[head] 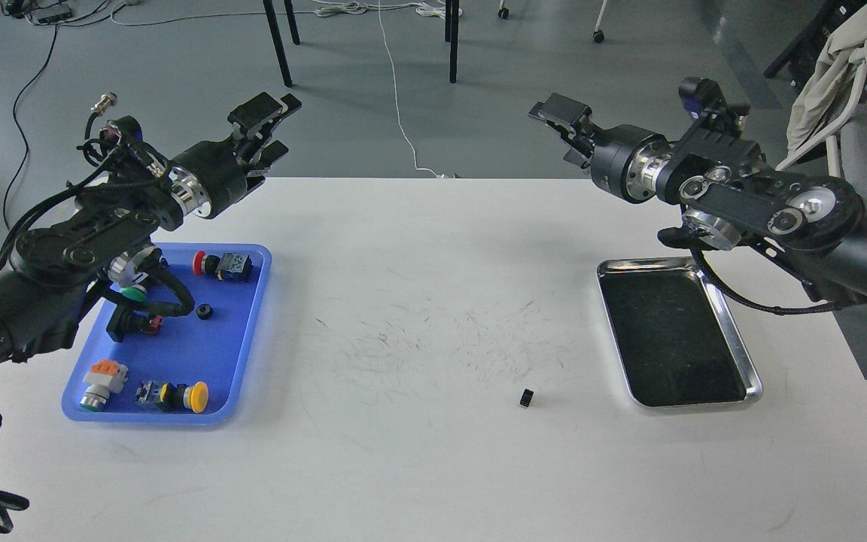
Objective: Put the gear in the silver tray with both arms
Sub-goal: 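Withdraw the left arm back above the blue tray, then reach the right gripper down toward the black gear on the table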
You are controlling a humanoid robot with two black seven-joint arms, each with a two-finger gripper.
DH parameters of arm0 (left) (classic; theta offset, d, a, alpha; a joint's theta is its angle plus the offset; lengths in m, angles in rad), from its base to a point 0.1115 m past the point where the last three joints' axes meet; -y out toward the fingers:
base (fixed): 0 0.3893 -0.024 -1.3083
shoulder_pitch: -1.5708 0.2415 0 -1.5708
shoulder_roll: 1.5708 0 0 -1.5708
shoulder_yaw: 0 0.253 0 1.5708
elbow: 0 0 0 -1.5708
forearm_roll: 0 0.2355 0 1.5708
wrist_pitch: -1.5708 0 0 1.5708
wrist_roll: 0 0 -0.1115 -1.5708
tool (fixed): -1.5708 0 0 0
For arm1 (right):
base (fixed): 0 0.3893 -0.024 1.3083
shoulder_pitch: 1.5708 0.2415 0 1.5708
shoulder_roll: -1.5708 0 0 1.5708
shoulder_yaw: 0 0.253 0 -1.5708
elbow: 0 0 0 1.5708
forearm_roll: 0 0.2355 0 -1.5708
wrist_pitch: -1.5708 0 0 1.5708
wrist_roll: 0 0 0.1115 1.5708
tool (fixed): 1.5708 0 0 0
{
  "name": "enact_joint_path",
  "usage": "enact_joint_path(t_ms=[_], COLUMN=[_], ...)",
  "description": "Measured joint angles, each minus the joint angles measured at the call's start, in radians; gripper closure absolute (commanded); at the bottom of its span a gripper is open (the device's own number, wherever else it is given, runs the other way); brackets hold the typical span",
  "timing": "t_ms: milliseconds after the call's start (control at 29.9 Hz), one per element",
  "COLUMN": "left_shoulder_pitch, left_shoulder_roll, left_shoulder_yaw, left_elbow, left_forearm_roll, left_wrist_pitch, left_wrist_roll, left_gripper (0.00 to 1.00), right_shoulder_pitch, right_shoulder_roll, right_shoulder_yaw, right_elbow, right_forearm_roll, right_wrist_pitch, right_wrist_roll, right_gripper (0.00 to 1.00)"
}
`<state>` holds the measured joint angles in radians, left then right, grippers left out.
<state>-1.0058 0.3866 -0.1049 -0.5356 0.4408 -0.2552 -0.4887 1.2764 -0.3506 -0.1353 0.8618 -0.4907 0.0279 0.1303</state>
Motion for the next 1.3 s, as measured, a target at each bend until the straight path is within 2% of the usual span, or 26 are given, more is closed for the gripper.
enact_joint_path(t_ms=[267,334,435,535,635,769,970,1204,1304], left_shoulder_pitch=[0.025,0.028,0.037,0.041,0.049,0.060,0.061,0.065,0.069], left_shoulder_roll=[0.021,0.022,0.012,0.007,0.006,0.006,-0.001,-0.072,-0.076], left_shoulder_yaw=[-0.056,-0.087,-0.135,-0.163,-0.171,-0.173,-0.185,-0.184,-0.181], left_elbow=[0.041,0.066,0.114,0.155,0.169,0.175,0.220,0.324,0.334], left_forearm_roll=[-0.142,-0.152,-0.161,-0.164,-0.167,-0.181,-0.198,-0.200,-0.200], left_wrist_pitch=[-0.061,-0.068,-0.068,-0.071,-0.072,-0.064,-0.062,-0.065,-0.066], left_wrist_roll=[0.003,0.039,0.120,0.151,0.155,0.155,0.162,0.166,0.167], left_gripper=[0.02,0.02,0.02,0.02,0.03,0.03,0.03,0.03,0.03], right_shoulder_pitch=[0.093,0.115,0.146,0.165,0.181,0.228,0.298,0.341,0.366], right_shoulder_roll=[0.004,0.010,0.026,0.033,0.041,0.049,0.050,0.077,0.081], right_shoulder_yaw=[-0.124,-0.165,-0.215,-0.244,-0.273,-0.338,-0.426,-0.520,-0.570], right_elbow=[0.061,0.065,0.070,0.075,0.094,0.125,0.179,0.213,0.235], right_forearm_roll=[-0.145,-0.174,-0.236,-0.317,-0.416,-0.537,-0.665,-0.834,-0.922], right_wrist_pitch=[0.073,0.099,0.136,0.155,0.171,0.193,0.199,0.200,0.199], right_wrist_roll=[0.014,0.046,0.110,0.148,0.175,0.254,0.340,0.358,0.359], right_gripper=[0.01,0.01,0.01,0.01,0.01,0.01,0.03,0.07,0.13])
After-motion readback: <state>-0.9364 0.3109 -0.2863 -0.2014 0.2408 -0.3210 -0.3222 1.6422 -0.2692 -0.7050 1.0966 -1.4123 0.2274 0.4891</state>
